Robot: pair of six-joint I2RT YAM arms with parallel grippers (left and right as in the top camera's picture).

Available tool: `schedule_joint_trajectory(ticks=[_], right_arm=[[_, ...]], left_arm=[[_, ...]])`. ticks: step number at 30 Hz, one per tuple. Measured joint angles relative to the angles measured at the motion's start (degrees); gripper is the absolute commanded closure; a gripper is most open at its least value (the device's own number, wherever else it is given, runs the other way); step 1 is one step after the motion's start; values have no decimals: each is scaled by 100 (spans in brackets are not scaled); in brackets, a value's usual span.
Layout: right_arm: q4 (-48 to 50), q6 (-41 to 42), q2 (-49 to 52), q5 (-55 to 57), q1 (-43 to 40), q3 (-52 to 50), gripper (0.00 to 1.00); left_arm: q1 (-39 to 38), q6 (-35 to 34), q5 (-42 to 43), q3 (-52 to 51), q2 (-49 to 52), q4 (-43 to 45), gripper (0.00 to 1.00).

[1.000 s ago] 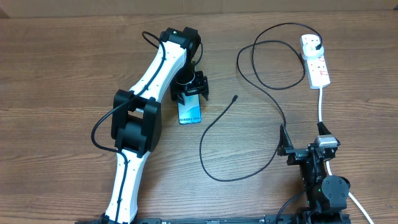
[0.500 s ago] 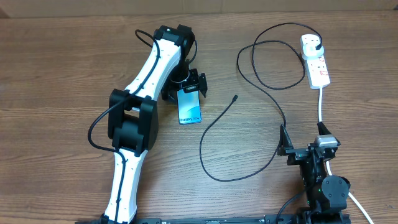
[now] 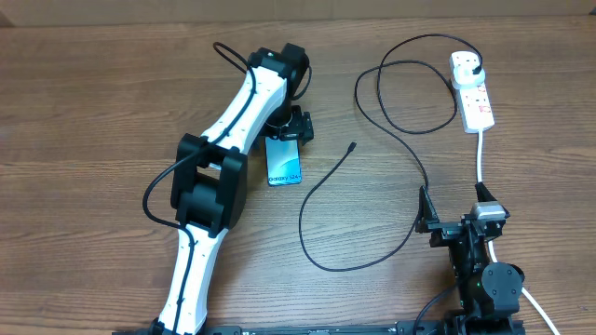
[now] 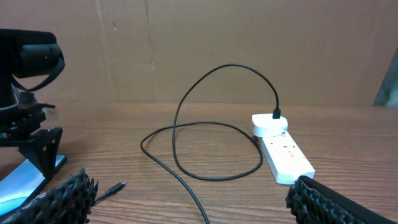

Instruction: Plug charger to phone and switch on socket

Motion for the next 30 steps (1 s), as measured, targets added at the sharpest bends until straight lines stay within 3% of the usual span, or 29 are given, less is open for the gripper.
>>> schedule_joint_trajectory(ticks=[30], right_arm=[[2,0,0,0,0,0,0]], left_arm=[[-26,-203,-31,-1025,-330,872,0]])
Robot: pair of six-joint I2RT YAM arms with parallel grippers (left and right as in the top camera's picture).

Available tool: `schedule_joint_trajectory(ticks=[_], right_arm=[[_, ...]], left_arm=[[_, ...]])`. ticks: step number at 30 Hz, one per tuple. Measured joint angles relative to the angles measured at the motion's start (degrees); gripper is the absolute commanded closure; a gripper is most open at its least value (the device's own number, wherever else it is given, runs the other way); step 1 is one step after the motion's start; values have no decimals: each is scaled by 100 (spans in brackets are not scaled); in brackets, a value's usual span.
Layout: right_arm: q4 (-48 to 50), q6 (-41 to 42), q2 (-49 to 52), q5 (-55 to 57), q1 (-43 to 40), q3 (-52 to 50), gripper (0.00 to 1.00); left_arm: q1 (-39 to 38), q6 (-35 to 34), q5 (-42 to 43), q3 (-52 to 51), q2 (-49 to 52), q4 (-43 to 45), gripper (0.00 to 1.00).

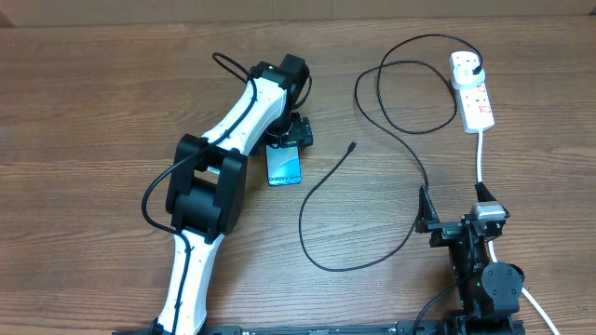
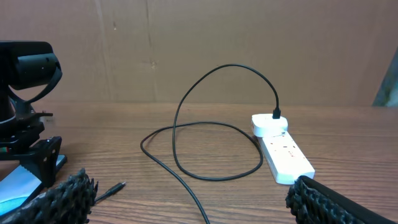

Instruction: Plug charger to phone and switch on socket

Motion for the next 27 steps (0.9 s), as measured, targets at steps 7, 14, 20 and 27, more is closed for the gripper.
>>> schedule_joint_trajectory(ticks=[7,14,20,27], right_arm=[[0,-2,0,2,-2,0,0],[0,0,0,0,-2,0,0],[2,-2,0,-2,-2,0,0],[0,0,0,2,-2,0,0]], left_arm=[[-2,-140,50,-291,-138,181,0],[-2,-358,96,-348,-168,219,0],[-2,-389,111,-363,-177,247,0],[-13,17,94,-448,-210,557,0]])
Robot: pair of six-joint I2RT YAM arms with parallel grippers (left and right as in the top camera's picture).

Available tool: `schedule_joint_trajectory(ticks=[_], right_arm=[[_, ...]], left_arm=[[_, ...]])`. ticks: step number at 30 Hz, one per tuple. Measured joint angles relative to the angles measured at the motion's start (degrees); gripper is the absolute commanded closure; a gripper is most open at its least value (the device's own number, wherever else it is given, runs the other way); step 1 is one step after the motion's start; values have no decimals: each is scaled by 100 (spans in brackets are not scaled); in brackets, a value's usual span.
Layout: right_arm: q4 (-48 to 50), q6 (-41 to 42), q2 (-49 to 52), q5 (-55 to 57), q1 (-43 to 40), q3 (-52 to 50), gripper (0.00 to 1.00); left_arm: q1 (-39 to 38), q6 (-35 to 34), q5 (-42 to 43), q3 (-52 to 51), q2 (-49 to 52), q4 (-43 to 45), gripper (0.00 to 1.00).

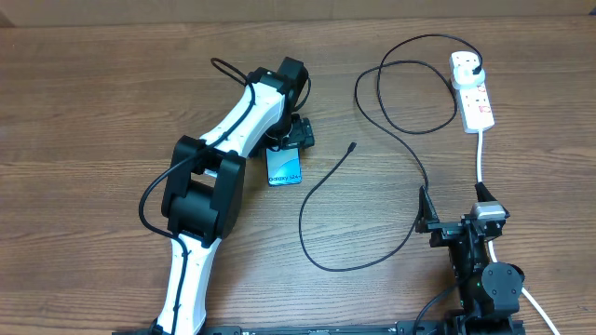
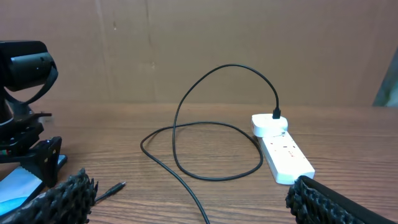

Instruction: Plug charger to phone and switch on socket

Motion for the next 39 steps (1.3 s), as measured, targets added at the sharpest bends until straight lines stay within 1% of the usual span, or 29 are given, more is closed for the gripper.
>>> schedule_joint_trajectory(ticks=[7,16,26,31,35,39], right_arm=[[2,-2,0,-2,0,0,0],[2,0,0,-2,0,0,0],[2,0,0,0,0,0,0],[0,2,0,0,0,0,0],[2,2,0,0,0,0,0],[2,0,0,0,0,0,0]], left_arm=[[-22,306,-87,-2,0,72,0],[-33,278,-92,-2,-2,70,0],[-35,282,-129,-326,-155,376,0],[-50,280,-133,-334,-162,380,0],[-52,275,-133,-334,-162,374,2],[-66,256,-131,-332,-162,374,9]])
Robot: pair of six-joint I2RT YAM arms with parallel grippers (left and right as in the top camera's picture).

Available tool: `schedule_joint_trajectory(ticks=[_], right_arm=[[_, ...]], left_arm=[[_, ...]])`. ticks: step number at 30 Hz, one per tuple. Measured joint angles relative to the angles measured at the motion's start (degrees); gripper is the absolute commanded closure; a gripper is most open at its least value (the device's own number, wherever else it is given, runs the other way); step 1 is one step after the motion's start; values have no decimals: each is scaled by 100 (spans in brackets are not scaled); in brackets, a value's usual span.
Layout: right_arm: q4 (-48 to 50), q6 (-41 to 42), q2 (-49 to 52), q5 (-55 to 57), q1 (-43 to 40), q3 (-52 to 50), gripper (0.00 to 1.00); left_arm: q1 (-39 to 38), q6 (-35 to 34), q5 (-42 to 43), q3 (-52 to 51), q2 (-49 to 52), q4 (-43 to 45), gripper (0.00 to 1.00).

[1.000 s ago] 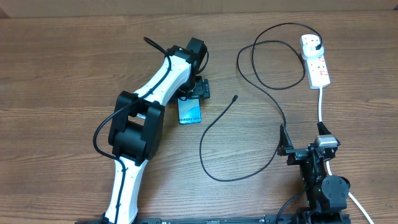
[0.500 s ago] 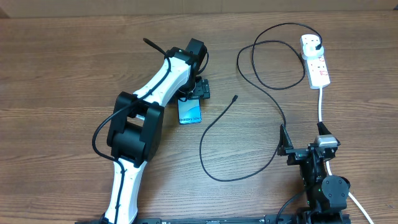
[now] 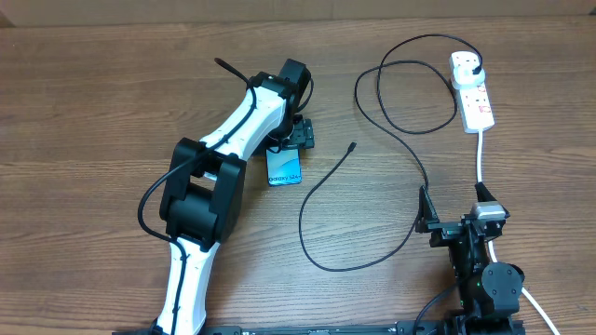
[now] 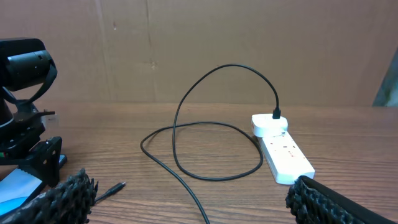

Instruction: Plug charger to phone and switch on socket

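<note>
A phone [image 3: 285, 167] with a lit blue screen lies flat on the table left of centre; the right wrist view shows it too, phone [image 4: 17, 186]. My left gripper [image 3: 296, 135] sits over the phone's far end; how its jaws stand is hidden. The black charger cable's loose tip [image 3: 352, 146] lies right of the phone, about a phone's width off. The cable loops back to a plug in the white power strip [image 3: 472, 93]. My right gripper [image 4: 193, 208] stands wide open near the table's front edge, nothing between its fingers.
The cable [image 3: 317, 233] sweeps in a wide curve across the middle of the table. The strip's white lead [image 3: 480, 158] runs down toward my right arm. A brown cardboard wall [image 4: 249, 43] closes off the back.
My left arm has shifted slightly, and its gripper stays at the phone's far end. Phone, cable and right gripper are where they were.
My left gripper was over the far end of the phone at the oldest moment. At each later moment it sat a little nearer and lower, covering more of that end. The cable tip, power strip and open right gripper have kept their places.
</note>
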Motion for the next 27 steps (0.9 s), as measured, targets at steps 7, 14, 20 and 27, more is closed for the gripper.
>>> schedule_joint_trajectory(ticks=[7,14,20,27], right_arm=[[-2,0,0,-2,0,0,0],[0,2,0,0,2,0,0],[-2,0,0,0,0,0,0],[-2,2,0,-2,0,0,0]], left_arm=[[-9,7,17,0,0,-11,19],[-11,2,20,0,0,-28,15],[-9,2,22,0,0,-66,17],[-9,0,48,0,0,-129,22]])
